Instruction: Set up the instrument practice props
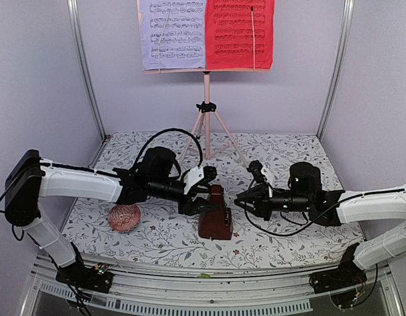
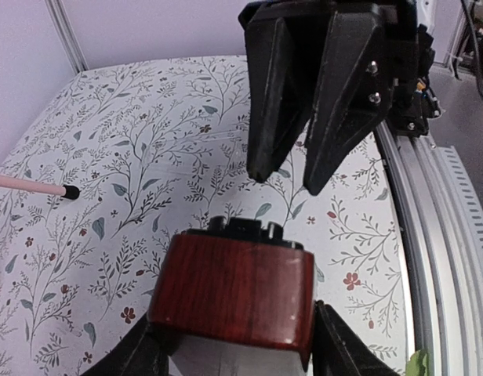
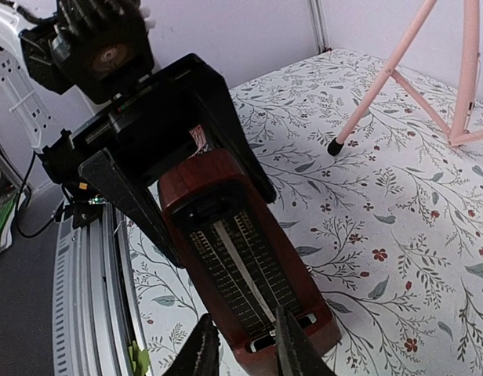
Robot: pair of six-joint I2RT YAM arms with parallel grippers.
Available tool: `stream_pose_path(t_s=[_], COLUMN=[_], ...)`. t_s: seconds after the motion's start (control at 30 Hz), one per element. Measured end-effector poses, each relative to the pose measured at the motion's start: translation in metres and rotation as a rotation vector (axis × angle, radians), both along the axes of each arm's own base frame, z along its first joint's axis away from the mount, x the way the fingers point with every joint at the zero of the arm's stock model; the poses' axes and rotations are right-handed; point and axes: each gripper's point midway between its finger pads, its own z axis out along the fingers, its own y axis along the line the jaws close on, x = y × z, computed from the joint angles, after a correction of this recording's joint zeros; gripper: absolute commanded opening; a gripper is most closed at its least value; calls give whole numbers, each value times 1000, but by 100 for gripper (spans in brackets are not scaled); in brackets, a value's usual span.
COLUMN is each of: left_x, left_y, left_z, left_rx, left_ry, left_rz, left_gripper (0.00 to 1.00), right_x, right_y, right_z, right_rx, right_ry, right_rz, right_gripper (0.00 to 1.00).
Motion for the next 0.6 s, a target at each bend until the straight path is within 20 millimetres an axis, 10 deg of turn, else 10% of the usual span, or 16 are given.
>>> stream_pose_path(t_s=[0.6], left_x=[-1], left_y=[0], left_z=[0], left_rx=[2], left_ry=[-1], left_rz=[3], left_gripper=[0], right_x=[-5], right_y=[27], right_z=[-6], right_rx=[-14], right_ry=[-1], right_rz=[56], right_gripper=[0])
